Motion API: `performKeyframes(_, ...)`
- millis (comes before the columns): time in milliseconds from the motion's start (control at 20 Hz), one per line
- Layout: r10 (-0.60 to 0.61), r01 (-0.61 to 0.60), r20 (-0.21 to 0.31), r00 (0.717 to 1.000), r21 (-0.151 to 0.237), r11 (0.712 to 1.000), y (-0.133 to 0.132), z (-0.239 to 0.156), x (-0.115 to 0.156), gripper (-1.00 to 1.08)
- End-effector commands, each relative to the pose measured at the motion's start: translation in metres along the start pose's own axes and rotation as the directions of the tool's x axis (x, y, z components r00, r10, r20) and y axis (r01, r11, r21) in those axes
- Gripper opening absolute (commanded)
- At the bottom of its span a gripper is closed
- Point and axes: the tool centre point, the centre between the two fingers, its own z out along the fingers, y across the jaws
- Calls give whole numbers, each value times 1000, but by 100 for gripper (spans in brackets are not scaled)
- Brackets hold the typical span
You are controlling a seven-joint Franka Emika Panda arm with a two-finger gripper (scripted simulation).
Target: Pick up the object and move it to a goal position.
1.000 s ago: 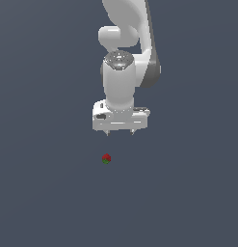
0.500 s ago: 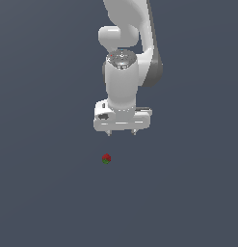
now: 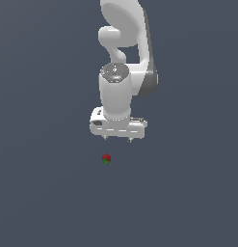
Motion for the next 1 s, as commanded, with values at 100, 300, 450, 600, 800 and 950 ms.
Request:
performKeyframes(100,129,-129,11,992,-4,992,12,20,8,100)
performKeyframes(300,259,-259,19,966,-12,966,25,42,16,100)
performKeyframes(450,343,-343,22,939,-20,939,34,56,21,100)
performKeyframes(600,411,-410,24,911,-28,912,41,68,24,100)
performKeyframes(800,476,-475,23,879,-37,879,49,81,28,100)
performKeyframes(950,509,-508,23,861,-42,861,53,87,29,100)
